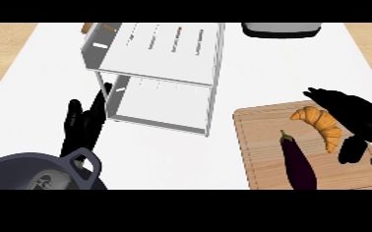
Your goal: Pick the croissant from the cutting board and place it in the tiered basket
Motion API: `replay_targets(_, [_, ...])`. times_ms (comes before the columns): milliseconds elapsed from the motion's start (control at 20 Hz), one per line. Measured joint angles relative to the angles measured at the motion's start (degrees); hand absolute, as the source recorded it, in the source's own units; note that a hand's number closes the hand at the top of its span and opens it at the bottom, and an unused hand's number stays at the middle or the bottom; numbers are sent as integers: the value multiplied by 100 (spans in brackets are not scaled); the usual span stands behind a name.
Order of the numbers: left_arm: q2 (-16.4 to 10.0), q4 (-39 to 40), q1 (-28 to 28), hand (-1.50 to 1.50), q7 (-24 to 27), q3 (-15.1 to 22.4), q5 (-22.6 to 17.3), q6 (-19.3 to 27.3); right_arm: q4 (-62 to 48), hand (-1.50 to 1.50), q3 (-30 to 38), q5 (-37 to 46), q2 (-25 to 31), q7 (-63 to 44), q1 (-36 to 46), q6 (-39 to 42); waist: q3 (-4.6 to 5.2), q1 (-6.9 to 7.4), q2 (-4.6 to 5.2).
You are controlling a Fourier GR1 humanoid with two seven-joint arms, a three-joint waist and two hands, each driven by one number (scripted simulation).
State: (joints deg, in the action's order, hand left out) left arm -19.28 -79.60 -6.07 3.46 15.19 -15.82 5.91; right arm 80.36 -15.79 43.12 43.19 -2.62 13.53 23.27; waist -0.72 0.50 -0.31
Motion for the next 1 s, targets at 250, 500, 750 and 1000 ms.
replay_targets(250, [24,-9,17,0,30,-15,79,53,-424,-150,-25,315,-258,257,-58,-249,-10,-10,-3])
replay_targets(500, [14,-122,57,0,-88,-26,107,29,-936,-150,73,547,-418,625,114,-365,10,-1,8])
replay_targets(750, [31,-92,53,0,-56,-51,111,14,-1130,150,247,464,-657,1089,149,-578,14,-15,-1])
replay_targets(1000, [31,-83,51,0,-69,-50,114,15,-1198,150,359,551,-844,1496,142,-928,19,-20,-12])
